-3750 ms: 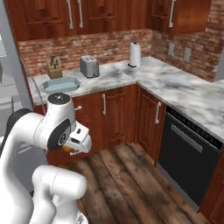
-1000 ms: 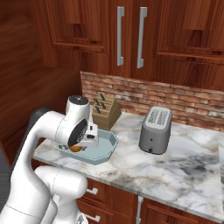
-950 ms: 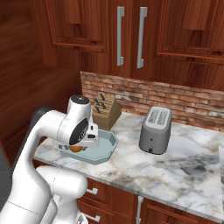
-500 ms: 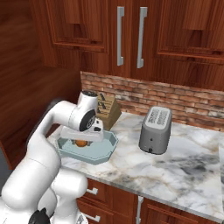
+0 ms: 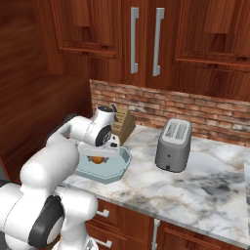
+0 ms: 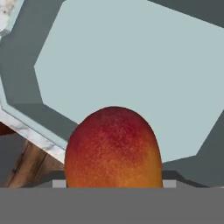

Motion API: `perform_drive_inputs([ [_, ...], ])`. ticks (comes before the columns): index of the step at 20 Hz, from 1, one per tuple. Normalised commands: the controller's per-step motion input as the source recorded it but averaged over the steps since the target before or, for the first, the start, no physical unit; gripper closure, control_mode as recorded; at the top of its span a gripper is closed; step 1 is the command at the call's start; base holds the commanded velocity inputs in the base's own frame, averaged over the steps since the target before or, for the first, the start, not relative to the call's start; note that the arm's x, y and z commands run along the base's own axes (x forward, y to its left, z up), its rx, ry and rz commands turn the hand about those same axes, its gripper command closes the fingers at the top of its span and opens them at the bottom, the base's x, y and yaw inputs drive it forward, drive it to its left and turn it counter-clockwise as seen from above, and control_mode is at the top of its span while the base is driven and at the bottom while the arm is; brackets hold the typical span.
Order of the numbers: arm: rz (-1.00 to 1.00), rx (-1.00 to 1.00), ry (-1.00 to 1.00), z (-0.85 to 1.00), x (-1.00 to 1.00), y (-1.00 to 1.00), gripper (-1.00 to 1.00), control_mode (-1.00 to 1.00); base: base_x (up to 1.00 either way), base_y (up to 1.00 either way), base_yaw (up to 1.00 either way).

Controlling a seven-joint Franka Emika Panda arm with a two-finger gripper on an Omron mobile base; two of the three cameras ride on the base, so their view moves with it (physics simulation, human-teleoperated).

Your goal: Pick the tangerine and mango from the fridge and place them inside the tupperware on the counter.

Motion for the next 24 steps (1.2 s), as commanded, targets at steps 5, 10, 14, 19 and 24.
perform_drive_inputs([
  [5,-0.01,-0.11,0.00,-0.49,0.40,0.00,1.00,-1.00,0.00,0.00,0.00],
  [10,0.00,-0.01,0.00,-0.32,0.31,0.00,1.00,-1.00,0.00,0.00,0.00],
  [14,0.00,0.00,0.00,-0.34,0.26,0.00,1.00,-1.00,0.00,0.00,0.00],
  [19,0.00,0.00,0.00,-0.34,0.28,0.00,1.00,-1.00,0.00,0.00,0.00],
  [24,0.00,0.00,0.00,-0.31,0.21,0.00,-1.00,-1.00,0.00,0.00,0.00],
])
